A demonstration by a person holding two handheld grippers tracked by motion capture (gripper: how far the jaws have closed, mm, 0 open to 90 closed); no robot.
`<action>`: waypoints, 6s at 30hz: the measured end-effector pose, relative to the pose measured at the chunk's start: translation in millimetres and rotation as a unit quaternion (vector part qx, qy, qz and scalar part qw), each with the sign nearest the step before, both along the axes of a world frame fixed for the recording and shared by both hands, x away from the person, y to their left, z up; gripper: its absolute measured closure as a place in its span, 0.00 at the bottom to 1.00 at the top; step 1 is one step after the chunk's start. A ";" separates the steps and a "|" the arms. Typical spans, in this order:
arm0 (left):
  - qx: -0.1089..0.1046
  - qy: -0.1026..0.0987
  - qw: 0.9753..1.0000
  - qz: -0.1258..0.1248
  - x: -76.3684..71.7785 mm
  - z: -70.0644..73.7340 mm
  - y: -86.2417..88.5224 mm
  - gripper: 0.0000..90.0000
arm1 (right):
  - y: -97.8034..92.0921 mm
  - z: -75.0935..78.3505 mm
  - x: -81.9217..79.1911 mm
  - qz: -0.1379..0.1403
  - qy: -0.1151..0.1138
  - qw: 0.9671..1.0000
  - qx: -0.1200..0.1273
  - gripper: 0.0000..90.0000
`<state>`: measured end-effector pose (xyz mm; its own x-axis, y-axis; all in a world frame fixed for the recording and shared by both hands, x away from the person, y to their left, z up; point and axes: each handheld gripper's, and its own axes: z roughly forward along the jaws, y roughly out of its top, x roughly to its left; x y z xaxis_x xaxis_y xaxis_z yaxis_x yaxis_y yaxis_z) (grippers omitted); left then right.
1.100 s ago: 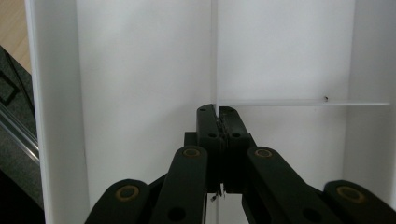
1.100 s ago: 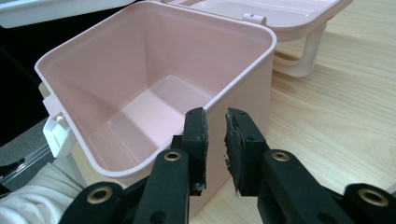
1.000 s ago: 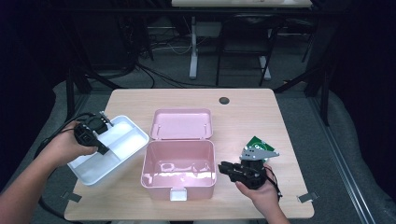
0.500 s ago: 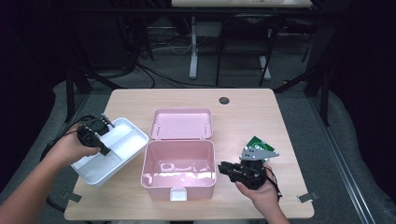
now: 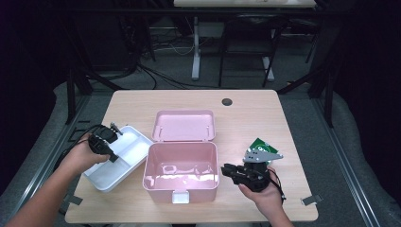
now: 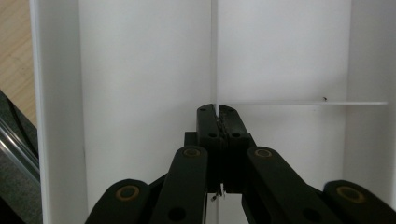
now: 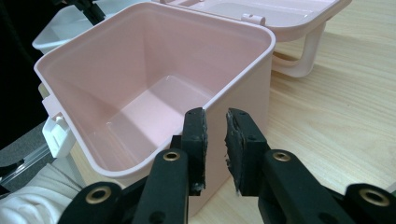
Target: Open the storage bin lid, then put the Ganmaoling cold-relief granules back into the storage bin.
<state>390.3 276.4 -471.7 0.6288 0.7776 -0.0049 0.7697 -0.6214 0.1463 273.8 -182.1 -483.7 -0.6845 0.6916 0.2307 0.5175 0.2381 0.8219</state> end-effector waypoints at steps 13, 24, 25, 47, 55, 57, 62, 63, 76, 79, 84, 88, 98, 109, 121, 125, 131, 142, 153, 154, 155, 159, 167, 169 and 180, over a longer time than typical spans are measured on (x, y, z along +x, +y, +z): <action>-0.006 0.004 1.000 0.008 -1.6 -32.2 2.1 0.99 | 0.8 0.4 1.4 0.000 -0.003 1.000 0.002 0.85; -0.001 0.007 1.000 0.001 -2.0 -48.0 -2.8 0.99 | 2.0 0.5 1.7 0.000 -0.003 1.000 -0.002 0.84; -0.001 0.007 1.000 0.001 -2.0 -48.0 -2.8 0.99 | 2.0 0.5 1.7 0.000 -0.003 1.000 -0.002 0.84; 0.000 -0.003 1.000 -0.007 -10.3 -59.5 -3.4 0.76 | 6.2 14.1 8.6 0.014 0.004 0.999 -0.037 0.71; -0.015 -0.040 0.999 -0.008 -22.3 -47.8 -0.3 0.62 | 5.0 21.7 15.7 0.019 0.015 0.998 -0.058 0.62; -0.022 -0.042 0.999 -0.005 -23.4 -44.6 1.2 0.58 | 6.9 21.9 20.6 0.017 0.033 0.996 -0.077 0.59; -0.040 -0.055 0.998 -0.010 -30.3 -35.6 3.5 0.53 | 11.0 22.4 28.5 0.047 0.042 0.995 -0.077 0.56; -0.045 -0.059 0.997 -0.009 -30.9 -34.6 4.4 0.52 | 11.5 23.1 29.8 0.049 0.046 0.995 -0.079 0.56; -0.060 -0.060 0.996 -0.015 -37.2 -30.4 8.8 0.47 | 10.2 32.0 45.0 0.034 0.052 0.987 -0.150 0.47; -0.055 -0.065 0.996 -0.022 -39.0 -29.1 6.2 0.47 | 8.9 30.7 49.3 0.035 0.061 0.985 -0.159 0.45; -0.066 -0.067 0.995 -0.030 -41.5 -26.1 6.1 0.52 | 7.3 32.4 54.5 0.024 0.067 0.982 -0.175 0.42; -0.062 -0.068 0.996 -0.020 -41.7 -24.6 8.6 0.50 | 4.6 35.9 59.8 0.021 0.064 0.980 -0.187 0.39; -0.066 -0.064 0.996 -0.009 -39.7 -27.1 10.3 0.40 | -7.8 38.3 77.2 0.011 0.081 0.972 -0.220 0.33; -0.064 -0.063 0.996 -0.005 -40.3 -27.0 15.0 0.36 | -13.3 36.9 90.5 0.017 0.087 0.955 -0.282 0.23; -0.065 -0.061 0.996 -0.009 -40.9 -26.3 14.9 0.37 | -18.3 36.2 113.5 0.039 0.141 0.931 -0.333 0.20; -0.067 -0.060 0.996 -0.006 -40.9 -26.6 15.0 0.37 | -21.2 33.4 121.7 0.039 0.153 0.925 -0.346 0.19; -0.065 -0.060 0.996 -0.007 -40.5 -27.3 15.6 0.37 | -26.8 29.5 132.5 0.038 0.171 0.912 -0.372 0.17; -0.065 -0.058 0.996 -0.005 -39.5 -28.2 16.1 0.37 | -42.9 18.1 145.9 0.027 0.204 0.898 -0.390 0.12; -0.067 -0.060 0.996 0.000 -39.3 -26.7 18.9 0.37 | -49.8 4.9 148.8 0.025 0.222 0.893 -0.391 0.07; -0.068 -0.060 0.996 0.000 -39.3 -26.9 19.0 0.37 | -50.2 4.0 149.2 0.025 0.224 0.893 -0.390 0.07; -0.068 -0.060 0.996 0.000 -39.3 -27.1 19.0 0.37 | -51.0 2.5 149.6 0.026 0.225 0.893 -0.389 0.07; -0.068 -0.059 0.996 0.000 -38.6 -27.3 20.0 0.37 | -52.2 -1.6 151.2 0.027 0.229 0.891 -0.390 0.07; -0.070 -0.060 0.996 0.002 -38.8 -26.6 22.4 0.37 | -54.6 -4.4 152.4 0.027 0.241 0.892 -0.383 0.11; -0.071 -0.060 0.996 0.003 -38.7 -26.8 22.6 0.37 | -55.8 -4.3 151.8 0.027 0.241 0.892 -0.381 0.13; -0.071 -0.058 0.996 0.002 -38.2 -27.7 22.5 0.37 | -55.6 -1.9 149.5 0.037 0.251 0.885 -0.390 0.16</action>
<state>352.1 298.9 -499.3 0.6278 0.7772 -0.0426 0.7455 -0.5847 0.3200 423.3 -237.7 -485.5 -0.6819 0.7314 -0.0087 0.7296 0.6809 0.0639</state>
